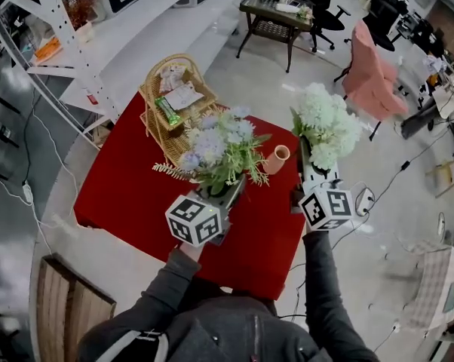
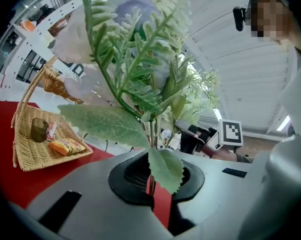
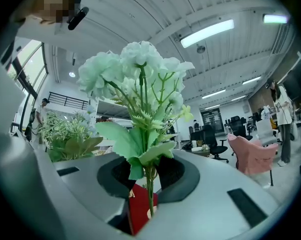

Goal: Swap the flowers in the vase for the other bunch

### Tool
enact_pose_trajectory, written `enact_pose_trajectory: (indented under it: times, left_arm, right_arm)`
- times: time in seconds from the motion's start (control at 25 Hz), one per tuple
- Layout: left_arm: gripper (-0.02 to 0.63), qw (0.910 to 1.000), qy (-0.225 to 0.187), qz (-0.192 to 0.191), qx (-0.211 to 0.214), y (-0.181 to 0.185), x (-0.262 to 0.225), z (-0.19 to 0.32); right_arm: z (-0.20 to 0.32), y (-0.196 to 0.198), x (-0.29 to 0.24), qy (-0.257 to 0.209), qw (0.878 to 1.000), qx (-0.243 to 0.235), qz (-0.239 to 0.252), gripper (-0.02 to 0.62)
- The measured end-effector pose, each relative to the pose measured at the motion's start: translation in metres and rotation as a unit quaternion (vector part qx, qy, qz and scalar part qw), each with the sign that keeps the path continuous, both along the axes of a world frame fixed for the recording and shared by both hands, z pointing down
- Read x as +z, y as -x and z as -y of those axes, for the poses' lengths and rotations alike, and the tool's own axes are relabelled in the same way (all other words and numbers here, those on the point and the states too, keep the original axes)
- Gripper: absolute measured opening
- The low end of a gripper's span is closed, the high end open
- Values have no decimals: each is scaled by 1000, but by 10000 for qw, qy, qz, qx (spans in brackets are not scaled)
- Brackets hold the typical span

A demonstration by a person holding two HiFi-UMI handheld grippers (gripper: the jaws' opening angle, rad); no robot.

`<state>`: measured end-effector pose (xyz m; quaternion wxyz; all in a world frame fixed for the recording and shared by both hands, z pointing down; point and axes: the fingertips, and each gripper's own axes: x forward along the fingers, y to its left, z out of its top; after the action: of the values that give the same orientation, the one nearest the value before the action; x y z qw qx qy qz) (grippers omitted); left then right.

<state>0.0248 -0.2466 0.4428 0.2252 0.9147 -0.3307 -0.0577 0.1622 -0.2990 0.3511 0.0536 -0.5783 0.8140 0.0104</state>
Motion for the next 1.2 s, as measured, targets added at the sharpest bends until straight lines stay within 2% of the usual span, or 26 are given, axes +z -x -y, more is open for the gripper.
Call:
enact_pose_trajectory:
  times: [0.2, 0.52, 1.2]
  left_arm:
    - [31, 9999, -23, 55, 138, -8, 1, -7]
    - [32, 9994, -42, 158, 319, -18, 3, -16]
    - [34, 9986, 5, 305, 437, -24, 10, -14]
  right_arm:
    - [-20, -11, 11, 59, 9998, 165, 49, 76]
    - [-50, -23, 47, 395, 9983, 380, 179, 77]
    - [-96, -29, 116, 892, 9923, 802, 304, 76]
